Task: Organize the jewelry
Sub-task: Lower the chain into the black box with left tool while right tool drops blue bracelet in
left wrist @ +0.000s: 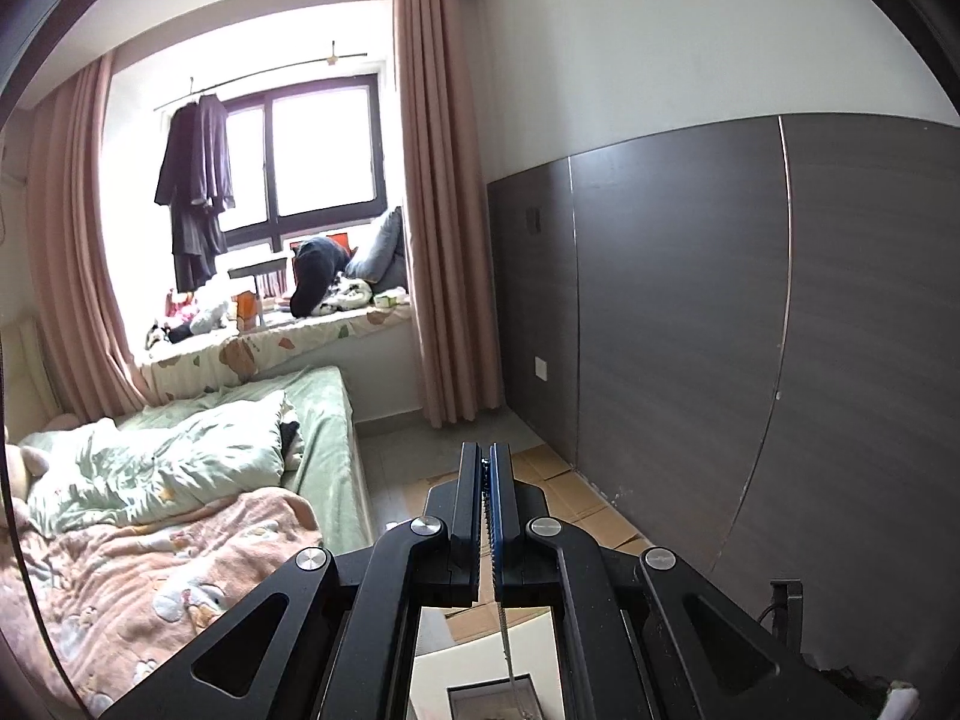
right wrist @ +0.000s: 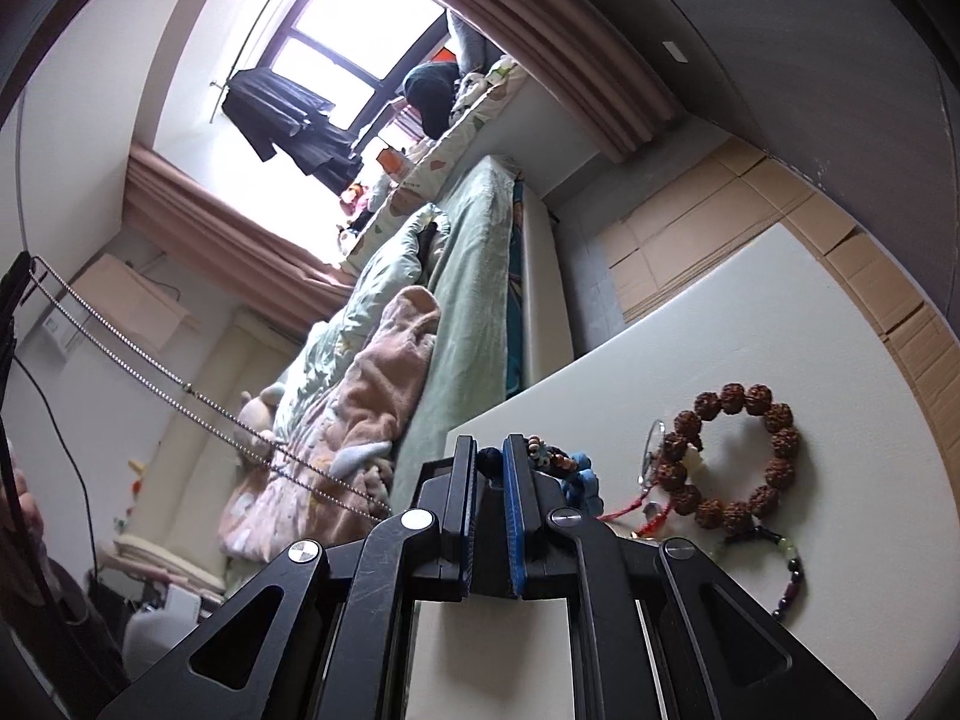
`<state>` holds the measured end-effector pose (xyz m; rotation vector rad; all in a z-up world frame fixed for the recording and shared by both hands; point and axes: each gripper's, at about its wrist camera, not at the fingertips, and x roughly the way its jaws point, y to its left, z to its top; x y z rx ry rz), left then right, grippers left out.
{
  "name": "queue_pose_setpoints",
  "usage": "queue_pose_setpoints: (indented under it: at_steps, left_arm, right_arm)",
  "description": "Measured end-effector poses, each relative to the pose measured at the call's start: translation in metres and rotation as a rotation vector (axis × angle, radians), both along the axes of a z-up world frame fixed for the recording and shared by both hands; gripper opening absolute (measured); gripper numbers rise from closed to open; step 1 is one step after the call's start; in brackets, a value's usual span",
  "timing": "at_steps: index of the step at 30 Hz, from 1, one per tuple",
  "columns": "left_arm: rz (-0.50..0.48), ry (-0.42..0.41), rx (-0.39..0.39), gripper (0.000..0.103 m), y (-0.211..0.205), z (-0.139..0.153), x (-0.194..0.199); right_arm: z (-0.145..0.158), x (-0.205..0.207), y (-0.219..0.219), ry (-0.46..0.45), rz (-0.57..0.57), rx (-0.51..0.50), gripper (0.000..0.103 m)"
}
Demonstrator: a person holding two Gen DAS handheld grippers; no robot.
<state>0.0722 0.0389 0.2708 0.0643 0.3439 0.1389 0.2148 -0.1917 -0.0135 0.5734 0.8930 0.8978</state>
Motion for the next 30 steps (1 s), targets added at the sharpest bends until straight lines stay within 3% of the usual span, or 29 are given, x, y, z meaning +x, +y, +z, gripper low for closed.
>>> queue_pose_setpoints:
  at_steps: [10,30]
  left_arm:
    - [0.009,0.074,-0.064,0.001,0.027,-0.043,0.018]
    - [0.045,0.313,-0.293,0.002,0.063,-0.191,0.041]
  right_arm:
    - [0.007,-0.004,0.043,-0.035,0.073,0.023,0.011]
    - [0.005,-0.030,0.109,-0.074,0.190,0.034,0.010]
